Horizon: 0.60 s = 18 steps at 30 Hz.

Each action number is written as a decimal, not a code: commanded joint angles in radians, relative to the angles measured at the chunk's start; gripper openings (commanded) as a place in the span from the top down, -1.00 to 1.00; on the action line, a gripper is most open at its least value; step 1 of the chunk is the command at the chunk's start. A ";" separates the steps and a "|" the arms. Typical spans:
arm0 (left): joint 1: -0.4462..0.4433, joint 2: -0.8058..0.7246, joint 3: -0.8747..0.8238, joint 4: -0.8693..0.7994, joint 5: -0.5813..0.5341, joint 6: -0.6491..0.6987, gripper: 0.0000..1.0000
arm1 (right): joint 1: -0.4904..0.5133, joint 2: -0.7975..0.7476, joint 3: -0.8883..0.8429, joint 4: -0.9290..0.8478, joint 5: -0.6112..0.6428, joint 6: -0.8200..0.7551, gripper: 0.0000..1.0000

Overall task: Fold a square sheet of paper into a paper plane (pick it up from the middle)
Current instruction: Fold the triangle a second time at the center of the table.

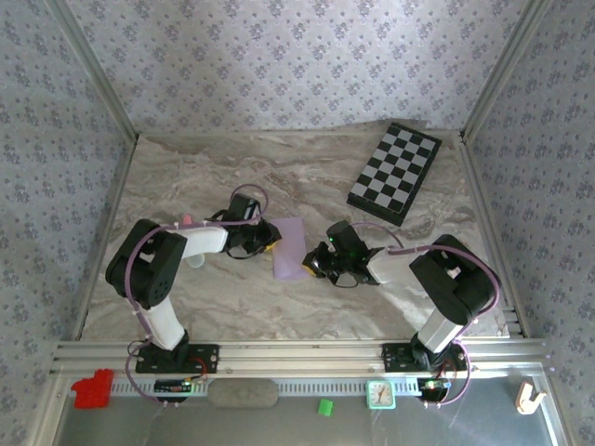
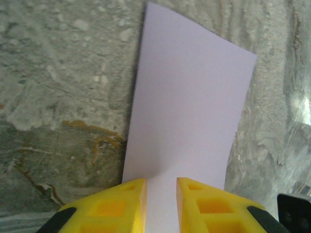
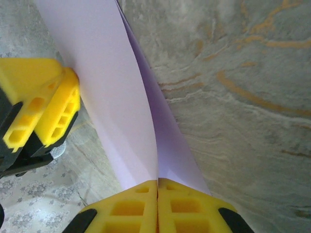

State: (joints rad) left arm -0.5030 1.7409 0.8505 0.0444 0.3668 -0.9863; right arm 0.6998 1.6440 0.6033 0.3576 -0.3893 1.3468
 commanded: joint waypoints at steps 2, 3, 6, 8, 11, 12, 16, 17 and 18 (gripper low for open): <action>0.008 -0.048 0.047 -0.015 0.025 0.068 0.49 | -0.011 -0.016 -0.011 -0.024 0.009 -0.004 0.87; 0.008 -0.042 0.051 -0.014 0.032 0.074 0.49 | -0.011 -0.020 -0.012 -0.030 0.008 -0.007 0.88; 0.010 -0.017 0.068 -0.014 0.054 0.083 0.48 | -0.013 -0.034 -0.012 -0.047 0.004 -0.015 0.88; 0.010 0.006 0.078 -0.019 0.063 0.087 0.48 | -0.016 -0.040 -0.011 -0.058 0.000 -0.021 0.88; 0.009 0.041 0.101 -0.048 0.066 0.097 0.48 | -0.019 -0.047 -0.009 -0.069 -0.003 -0.027 0.88; 0.010 0.051 0.107 -0.060 0.064 0.102 0.49 | -0.019 -0.048 -0.008 -0.071 -0.003 -0.028 0.88; 0.009 0.085 0.120 -0.100 0.045 0.109 0.53 | -0.020 -0.054 -0.004 -0.077 -0.008 -0.033 0.91; 0.009 0.095 0.123 -0.110 0.042 0.112 0.54 | -0.019 -0.054 -0.002 -0.080 -0.010 -0.039 0.92; 0.010 0.102 0.126 -0.117 0.041 0.113 0.55 | -0.019 -0.056 0.002 -0.083 -0.011 -0.041 0.92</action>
State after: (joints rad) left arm -0.4992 1.8168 0.9493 -0.0162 0.4072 -0.9005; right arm 0.6849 1.6119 0.6018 0.3161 -0.3901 1.3338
